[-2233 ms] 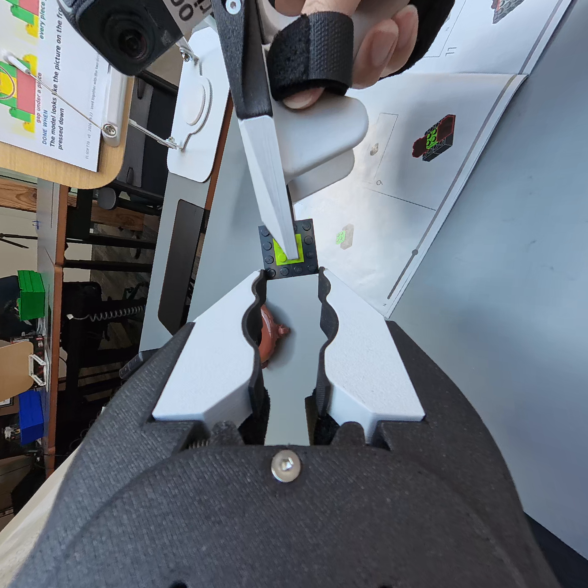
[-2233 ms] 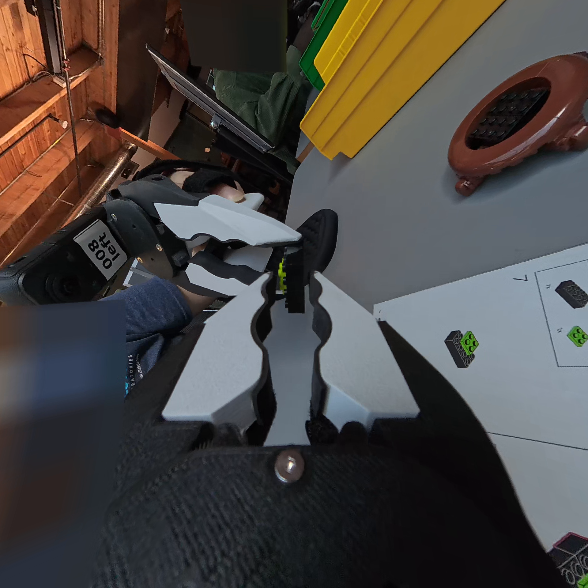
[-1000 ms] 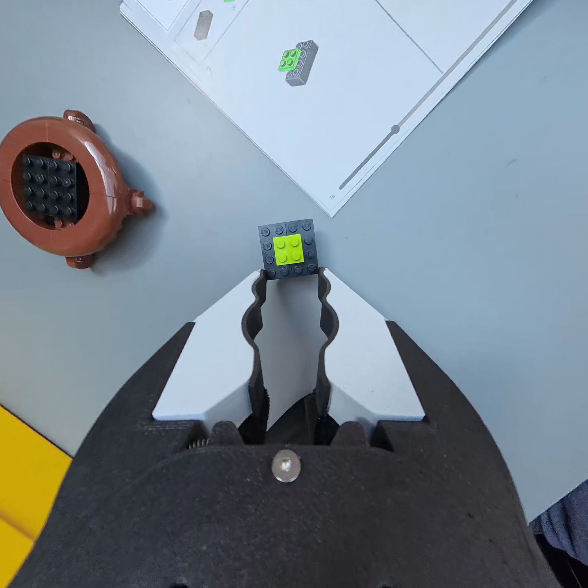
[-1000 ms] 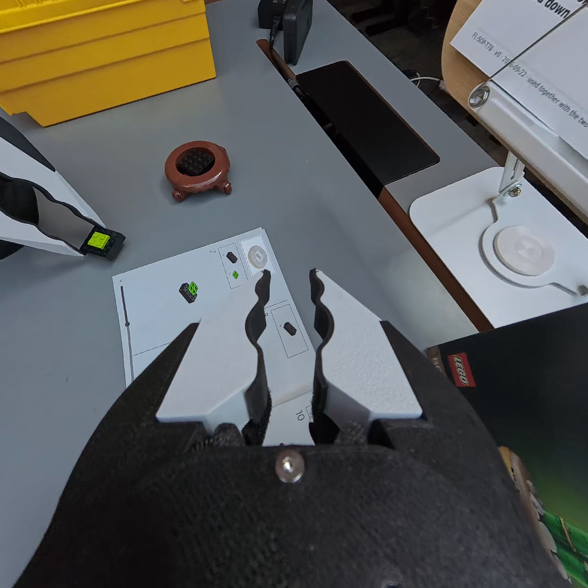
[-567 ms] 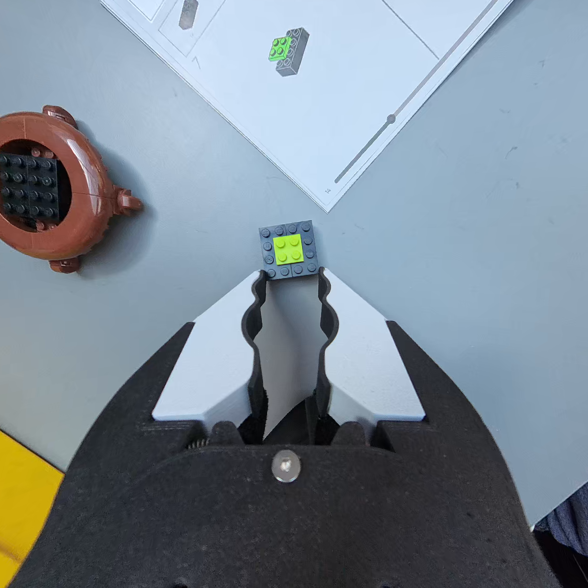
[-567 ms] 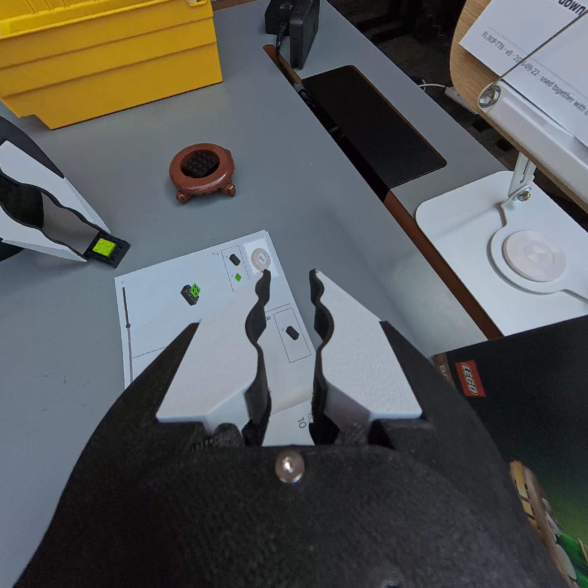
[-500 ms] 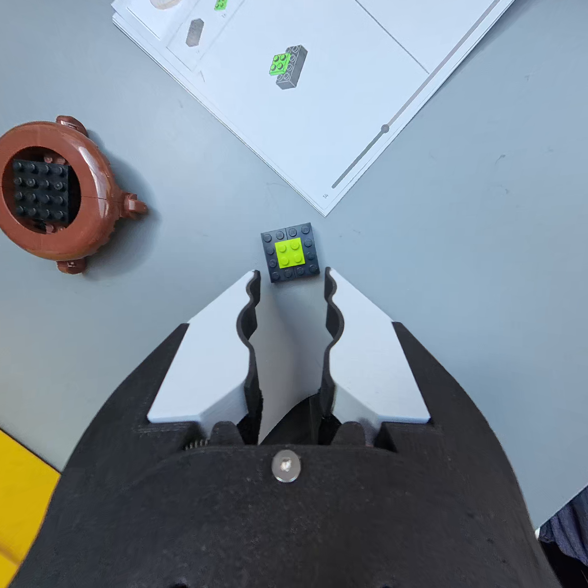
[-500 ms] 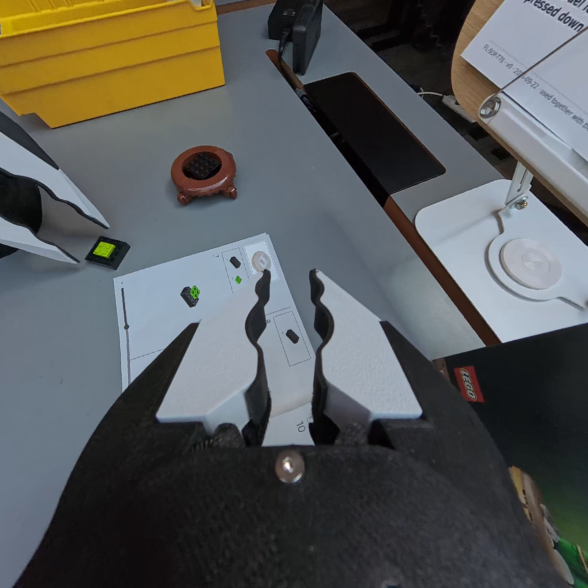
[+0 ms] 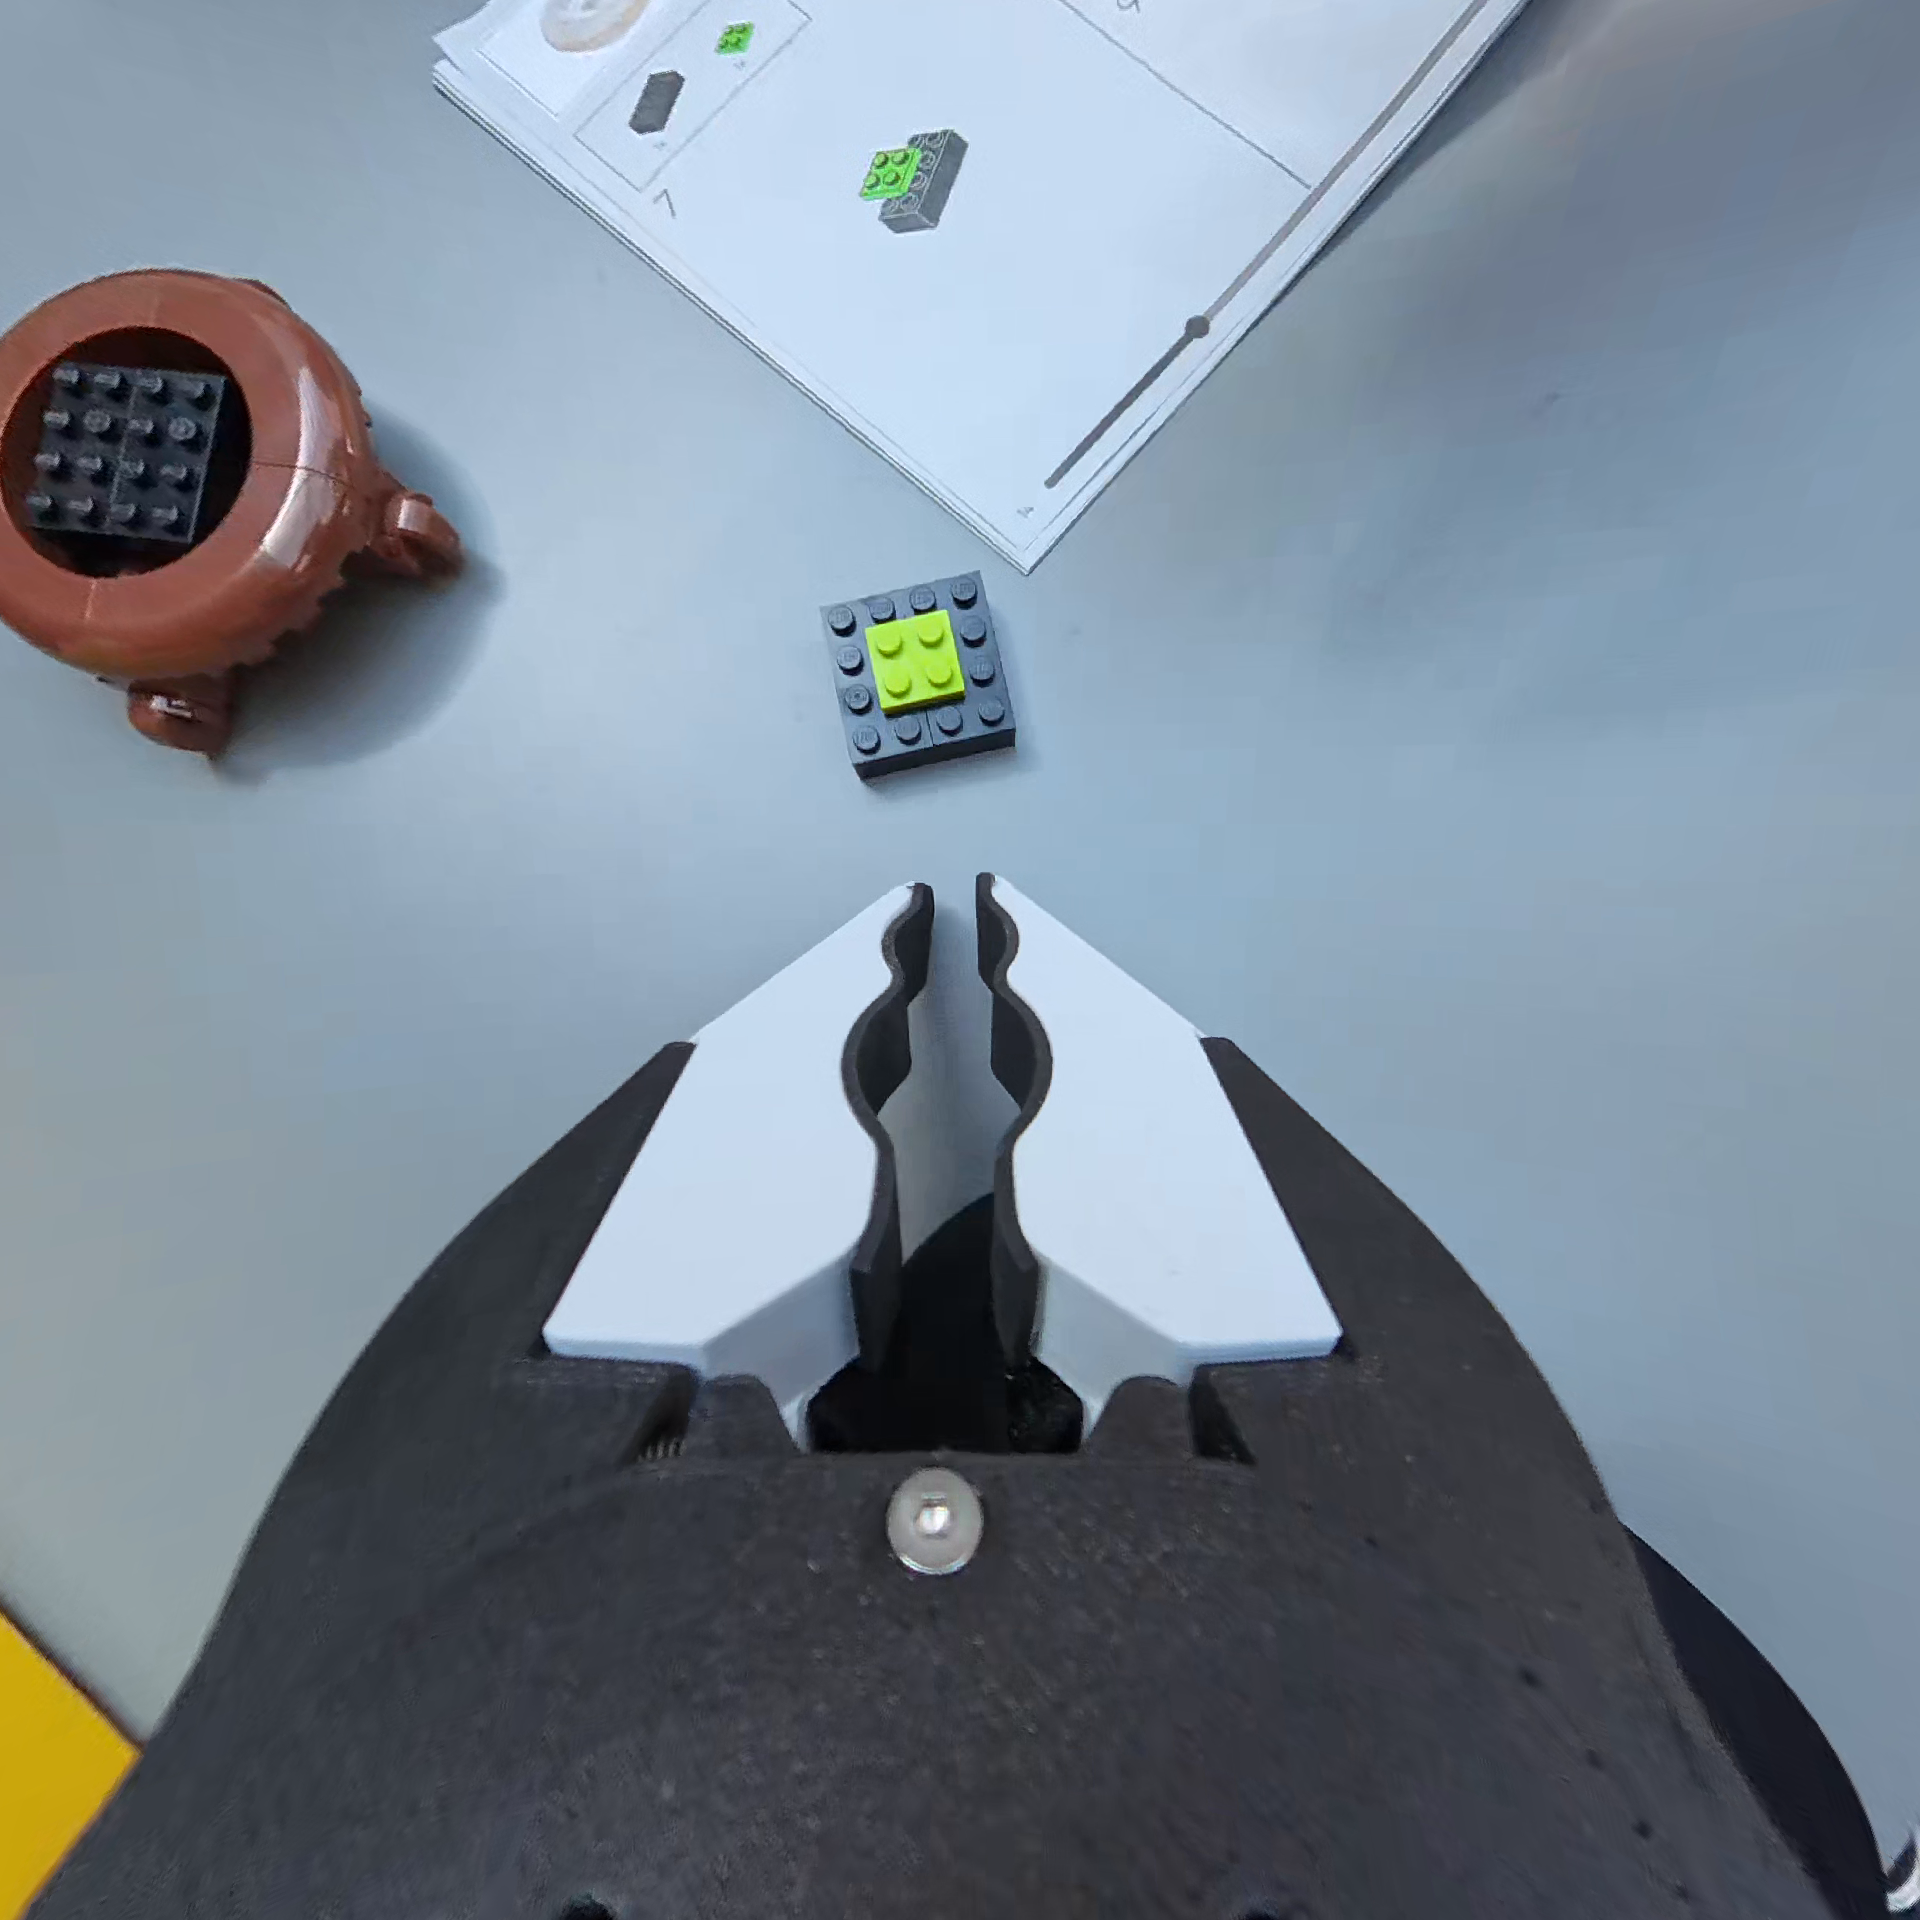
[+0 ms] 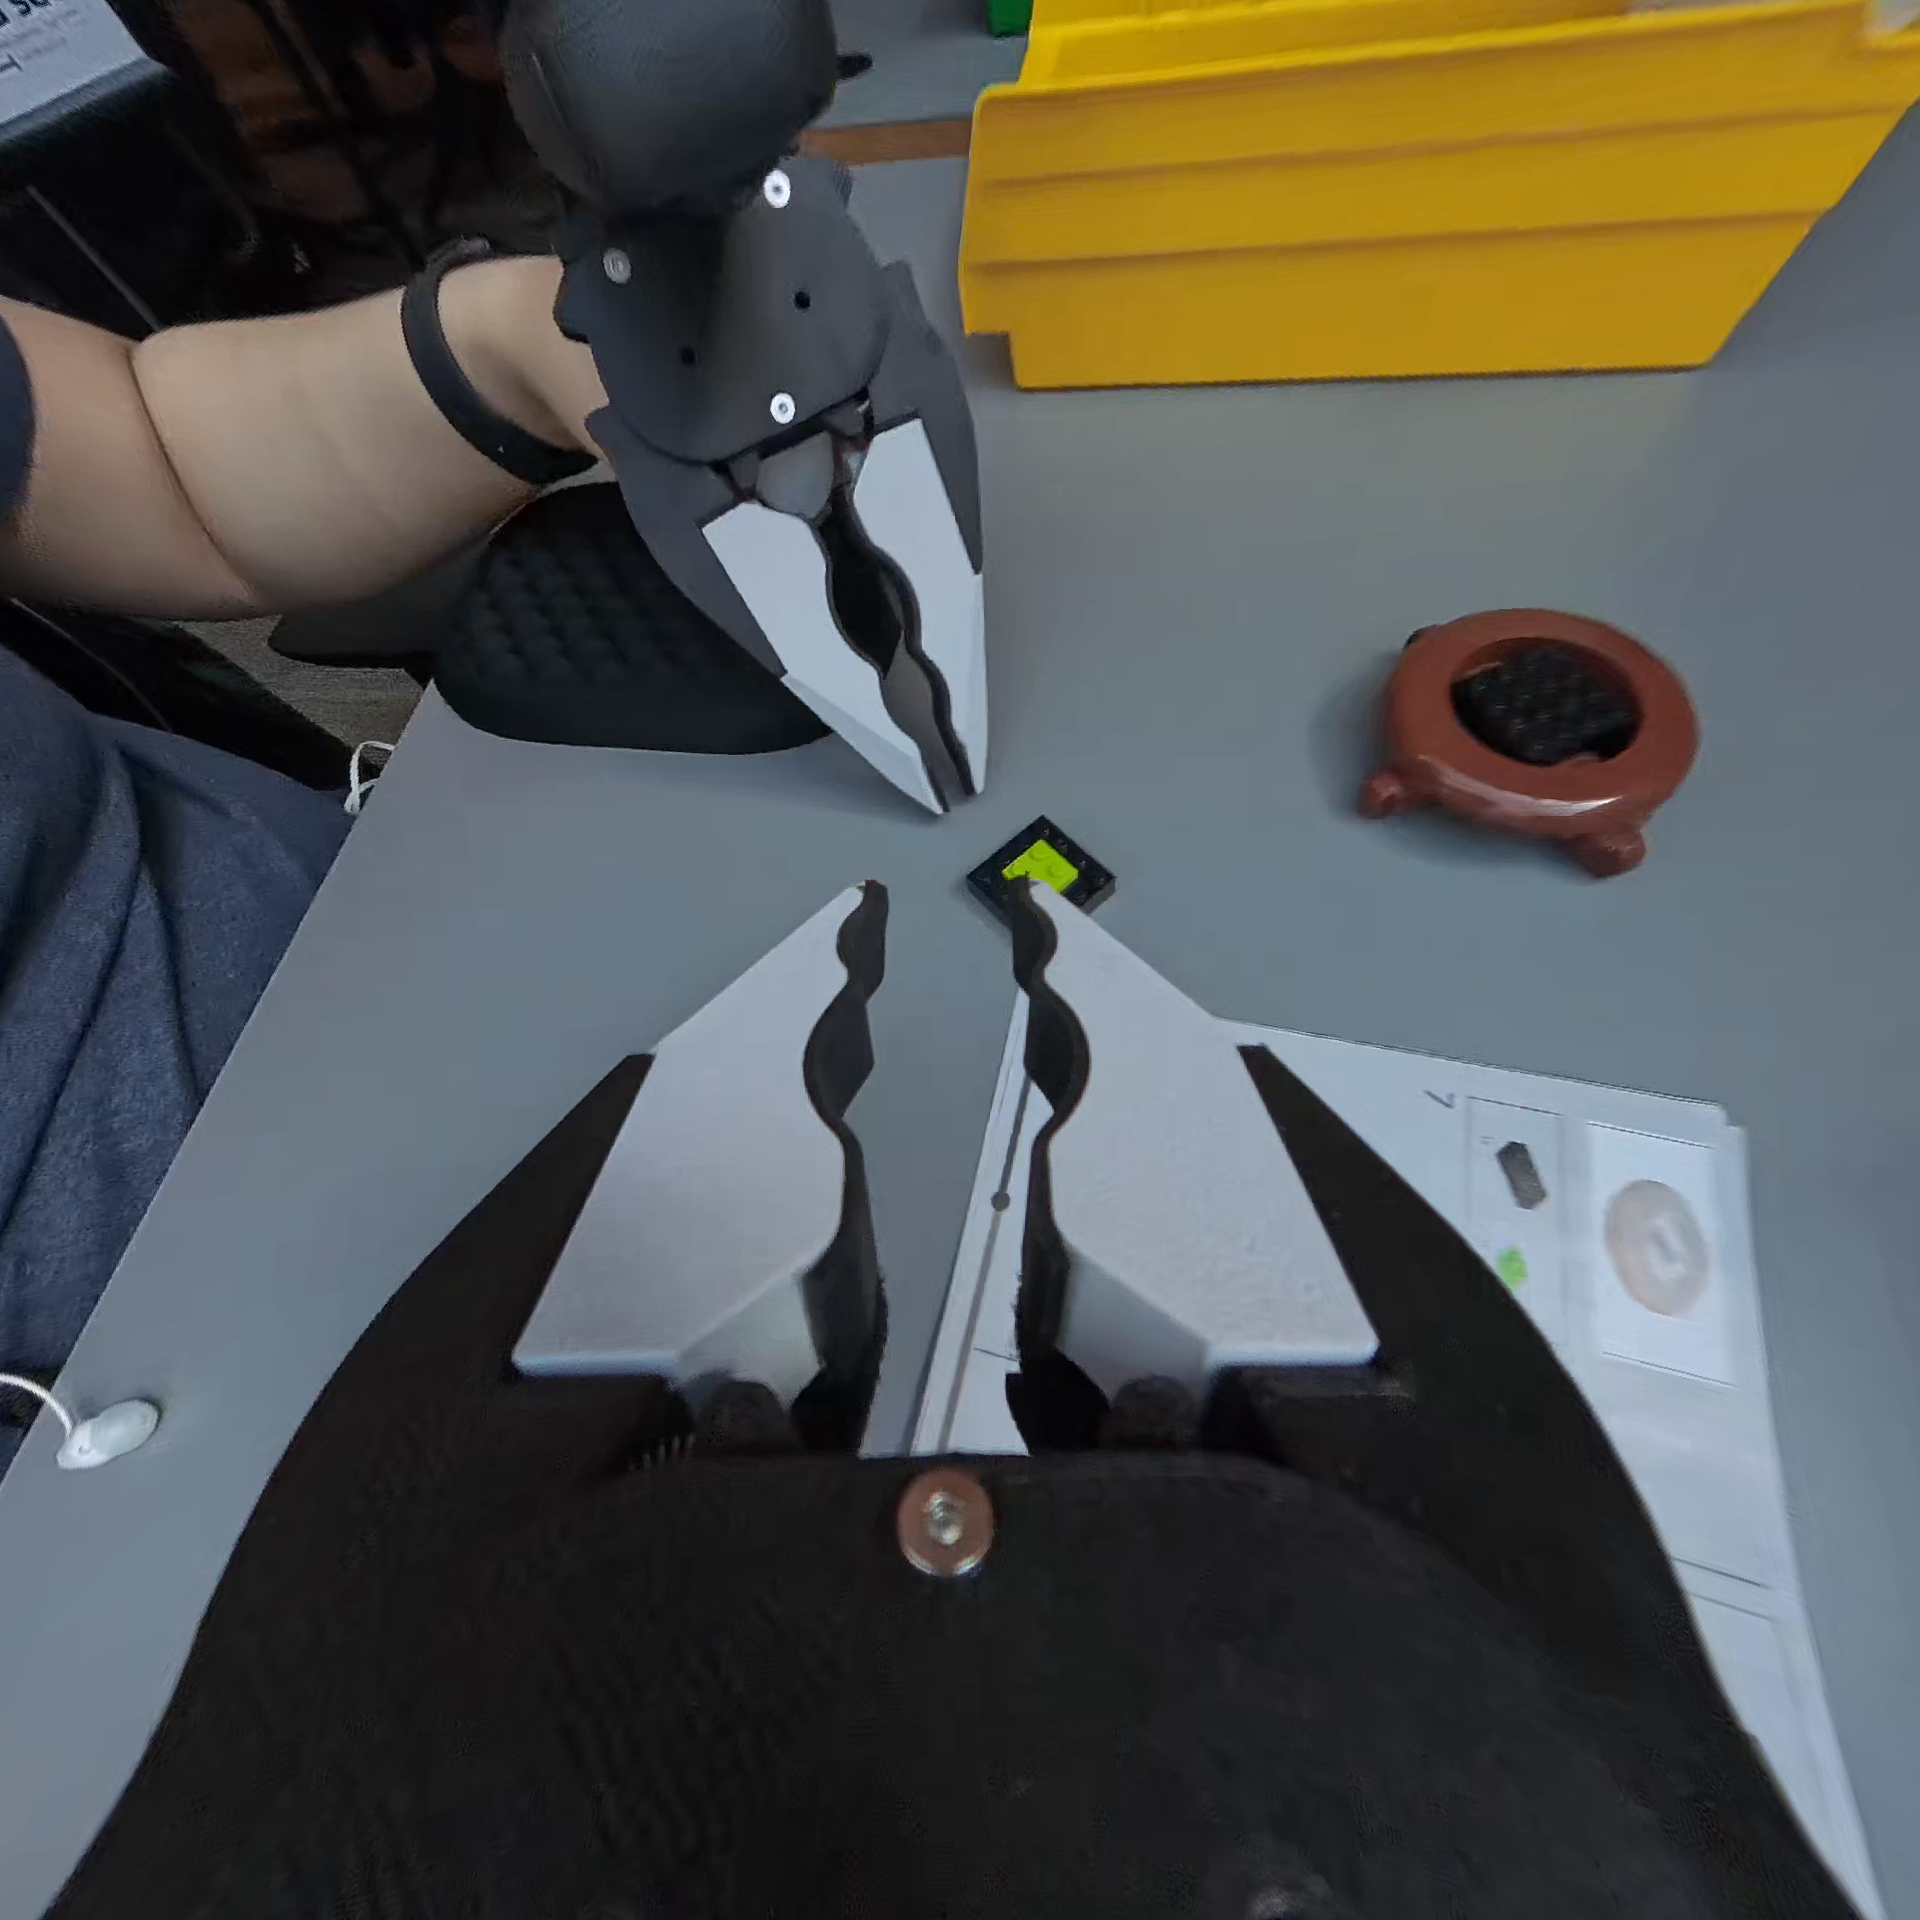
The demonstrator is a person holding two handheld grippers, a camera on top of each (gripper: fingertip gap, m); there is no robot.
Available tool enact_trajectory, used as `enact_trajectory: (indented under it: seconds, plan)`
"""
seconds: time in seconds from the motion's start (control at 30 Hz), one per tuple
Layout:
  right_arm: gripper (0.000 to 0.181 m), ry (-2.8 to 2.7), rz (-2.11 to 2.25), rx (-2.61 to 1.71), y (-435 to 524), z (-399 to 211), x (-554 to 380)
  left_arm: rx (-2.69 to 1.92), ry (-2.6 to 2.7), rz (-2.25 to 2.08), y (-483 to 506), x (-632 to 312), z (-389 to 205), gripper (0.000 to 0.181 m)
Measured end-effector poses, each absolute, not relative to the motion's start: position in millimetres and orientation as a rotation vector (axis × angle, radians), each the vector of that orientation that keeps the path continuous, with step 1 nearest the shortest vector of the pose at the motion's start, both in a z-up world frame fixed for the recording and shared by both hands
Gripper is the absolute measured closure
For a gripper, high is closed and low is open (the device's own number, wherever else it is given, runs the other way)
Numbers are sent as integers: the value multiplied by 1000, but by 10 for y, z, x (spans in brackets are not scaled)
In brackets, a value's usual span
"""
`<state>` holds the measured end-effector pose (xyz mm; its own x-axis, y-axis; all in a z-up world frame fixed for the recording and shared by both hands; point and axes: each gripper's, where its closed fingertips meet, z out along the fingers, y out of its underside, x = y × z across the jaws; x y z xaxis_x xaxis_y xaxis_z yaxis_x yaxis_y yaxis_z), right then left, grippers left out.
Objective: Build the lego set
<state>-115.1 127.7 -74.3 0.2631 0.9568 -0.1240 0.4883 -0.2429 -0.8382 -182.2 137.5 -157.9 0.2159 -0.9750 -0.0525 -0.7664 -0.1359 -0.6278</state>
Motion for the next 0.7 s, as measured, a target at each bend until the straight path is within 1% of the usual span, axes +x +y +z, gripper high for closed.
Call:
enact_trajectory:
  seconds: [0.1, 0.17, 0.4, 0.47, 0.57, 0.63, 0.7]
  plan:
    - [157, -1337, 779, -2020, 1301, -1201, -1233, -1933, 1654, -576, 1404, -1728, -1578, 175]
    - [157, -1324, 748, -2067, 1334, -1361, -1260, -1921, 1708, -578, 1425, -1720, -1614, 173]
    - [157, -1294, 822, -2133, 1335, -1525, -1333, -1867, 1729, -620, 1477, -1625, -1611, 172]
    - [157, -1282, 822, -2123, 1339, -1477, -1312, -1880, 1706, -619, 1498, -1642, -1610, 171]
    - [157, -1202, 749, -2072, 1390, -1247, -1129, -1912, 1670, -618, 1501, -1703, -1606, 171]
    - [157, -1101, 650, -1944, 1400, -963, -897, -1909, 1657, -612, 1457, -1730, -1592, 171]
    - [157, -990, 437, -1762, 1356, -687, -500, -1862, 1642, -569, 1437, -1714, -1564, 173]
